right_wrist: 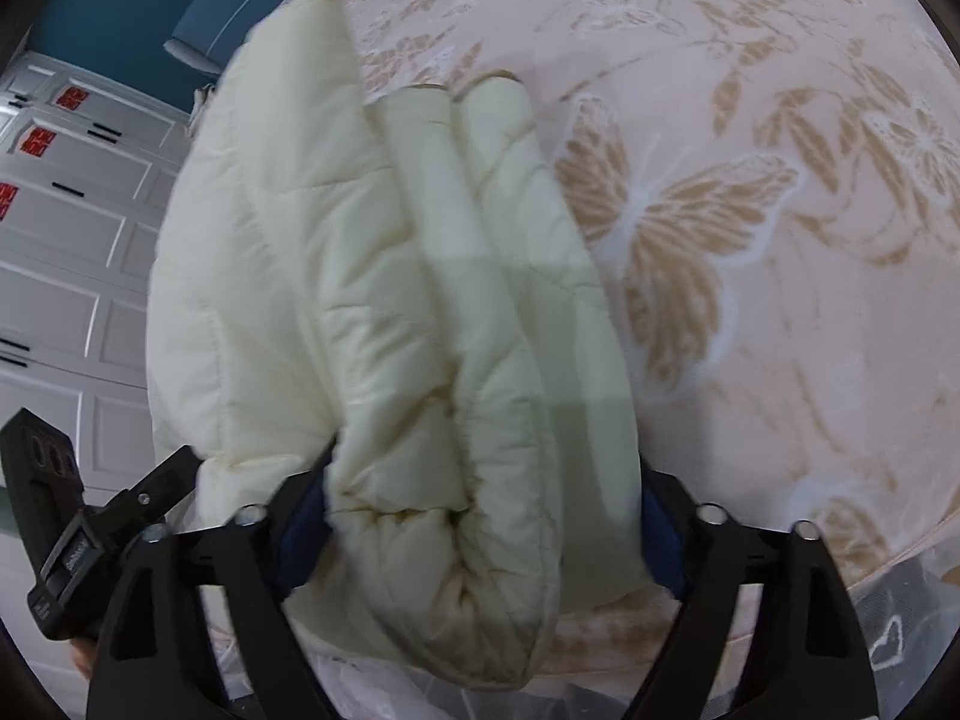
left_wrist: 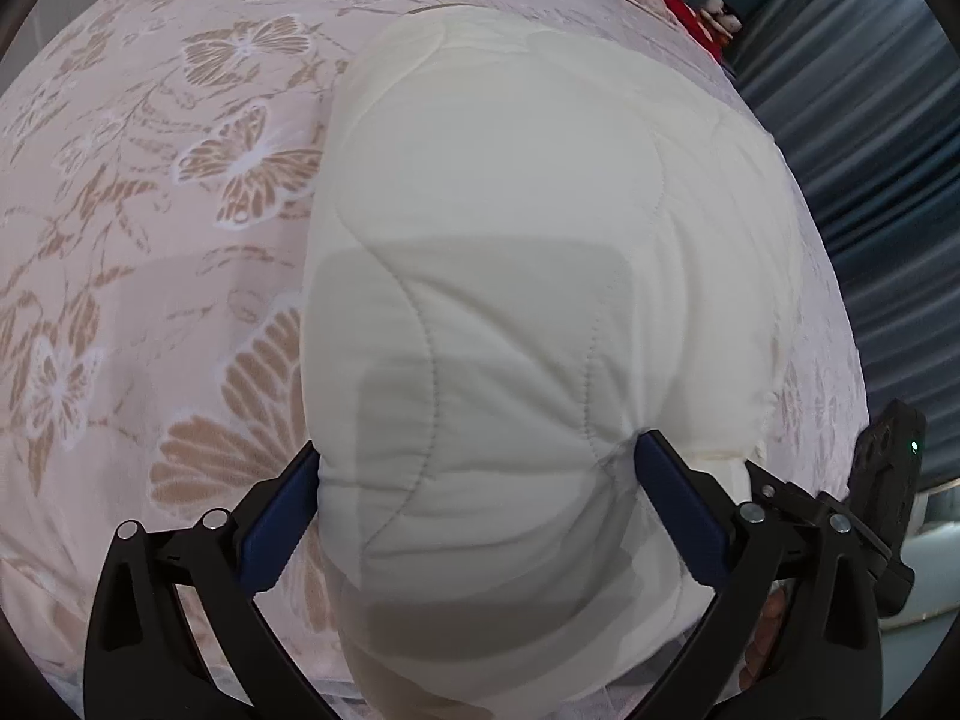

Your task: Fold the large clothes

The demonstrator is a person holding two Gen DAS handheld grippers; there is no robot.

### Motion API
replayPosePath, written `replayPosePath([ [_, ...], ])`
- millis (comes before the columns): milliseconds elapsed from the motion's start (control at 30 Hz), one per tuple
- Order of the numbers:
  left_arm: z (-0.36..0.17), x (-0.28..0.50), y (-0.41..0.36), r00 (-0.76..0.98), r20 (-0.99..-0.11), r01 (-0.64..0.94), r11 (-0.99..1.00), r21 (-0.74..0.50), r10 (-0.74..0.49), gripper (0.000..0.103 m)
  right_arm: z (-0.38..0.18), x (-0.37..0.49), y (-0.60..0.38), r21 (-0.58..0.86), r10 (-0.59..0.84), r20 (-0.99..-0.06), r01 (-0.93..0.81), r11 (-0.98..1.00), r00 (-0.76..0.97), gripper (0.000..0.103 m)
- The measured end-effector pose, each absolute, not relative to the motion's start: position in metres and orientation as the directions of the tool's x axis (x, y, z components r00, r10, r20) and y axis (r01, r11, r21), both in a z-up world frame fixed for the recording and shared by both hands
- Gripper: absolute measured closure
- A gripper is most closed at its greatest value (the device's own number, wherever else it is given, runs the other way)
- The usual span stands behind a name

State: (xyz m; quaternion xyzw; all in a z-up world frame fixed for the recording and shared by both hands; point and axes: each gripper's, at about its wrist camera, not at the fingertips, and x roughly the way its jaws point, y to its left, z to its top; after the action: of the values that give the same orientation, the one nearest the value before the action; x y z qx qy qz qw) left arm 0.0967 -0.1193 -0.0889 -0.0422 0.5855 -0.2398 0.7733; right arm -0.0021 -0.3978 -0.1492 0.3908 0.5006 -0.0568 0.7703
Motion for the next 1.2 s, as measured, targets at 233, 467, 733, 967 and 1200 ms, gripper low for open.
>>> replayPosePath([
  [233, -0.046, 0.097, -0.121, 0.285, -0.87, 0.519, 0.828, -0.212, -0.402, 0.047, -0.1, 0.024, -0.343, 0.386, 0.174, -0.849, 0.361, 0.849, 0.499, 0.065],
  [467, 0.003, 0.124, -0.088, 0.452, -0.799, 0.564, 0.821, -0.087, -0.396, 0.053, -0.065, 0.082, -0.266, 0.237, 0.08, -0.824, 0.213, 0.948, 0.561, 0.072],
  [733, -0.025, 0.166, -0.03, 0.497, -0.792, 0.486, 0.87, -0.086, -0.356, 0.052, -0.087, 0.127, -0.228, 0.126, 0.026, -0.845, 0.151, 0.98, 0.534, 0.073],
  [967, -0.073, 0.166, -0.011, 0.45, -0.832, 0.438, 0.892, -0.11, -0.323, 0.046, -0.105, 0.112, -0.228, 0.129, 0.029, -0.87, 0.171, 0.977, 0.492, 0.07],
  [1200, -0.068, 0.156, -0.024, 0.481, -0.845, 0.407, 0.913, -0.022, -0.235, 0.036, -0.108, 0.106, -0.242, 0.213, 0.072, -0.879, 0.252, 0.944, 0.472, 0.055],
])
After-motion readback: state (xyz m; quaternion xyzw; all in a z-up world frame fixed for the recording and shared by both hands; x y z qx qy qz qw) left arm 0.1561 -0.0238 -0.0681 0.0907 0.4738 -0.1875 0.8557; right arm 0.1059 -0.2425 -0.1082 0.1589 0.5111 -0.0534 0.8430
